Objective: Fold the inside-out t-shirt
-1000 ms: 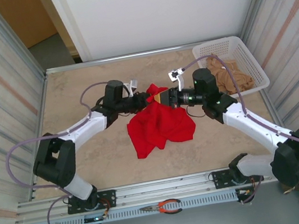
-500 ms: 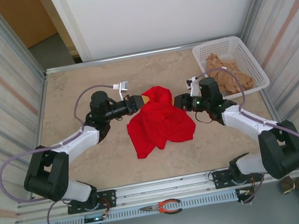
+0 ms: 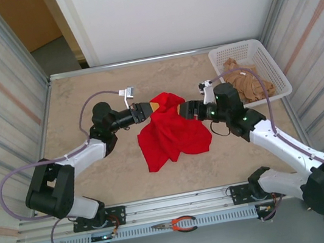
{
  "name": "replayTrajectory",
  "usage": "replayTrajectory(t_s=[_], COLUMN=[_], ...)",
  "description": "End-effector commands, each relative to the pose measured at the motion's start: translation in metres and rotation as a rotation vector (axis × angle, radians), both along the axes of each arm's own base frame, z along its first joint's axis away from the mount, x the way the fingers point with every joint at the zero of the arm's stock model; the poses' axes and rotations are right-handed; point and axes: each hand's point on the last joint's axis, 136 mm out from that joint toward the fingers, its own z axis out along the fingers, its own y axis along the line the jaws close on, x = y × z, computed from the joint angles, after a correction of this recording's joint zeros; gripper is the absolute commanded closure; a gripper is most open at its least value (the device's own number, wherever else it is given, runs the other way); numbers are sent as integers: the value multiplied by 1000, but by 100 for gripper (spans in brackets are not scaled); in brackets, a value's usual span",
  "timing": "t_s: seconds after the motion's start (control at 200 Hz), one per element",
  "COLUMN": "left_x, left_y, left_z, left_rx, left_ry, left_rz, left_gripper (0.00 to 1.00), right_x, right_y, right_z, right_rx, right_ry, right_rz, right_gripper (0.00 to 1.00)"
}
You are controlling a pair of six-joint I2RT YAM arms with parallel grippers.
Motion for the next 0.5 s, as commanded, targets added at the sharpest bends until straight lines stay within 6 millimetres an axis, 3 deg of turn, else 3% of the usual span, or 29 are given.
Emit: replayTrajectory(t_s=[0.0,0.155,0.266,0.301,0.421,0.496], left_x=[-7,-8,-9,-9,-5,0], left_y=[3,4,5,5,8,14], left_z=[24,26,27,25,17,10], left_rx=[-36,-32,-28,-25,-15,-7], left_ry=[-75,-79,-85,-81,-66,-47], left_rz=[-20,-18,-14,-13,6,37], left_gripper=[100,100,100,100,100,100], right_x=[10,27,35,37,38,32], right_y=[2,16,26,27,25,19], right_z=[-5,-9,-13,-13,0,17], right_rx=[-52,-32,-10,-1,44,67], right_ry=[4,20,35,40,24,-11], right_rz=[-14,3,22,26,34,29], right_gripper=[26,27,34,44,100,100])
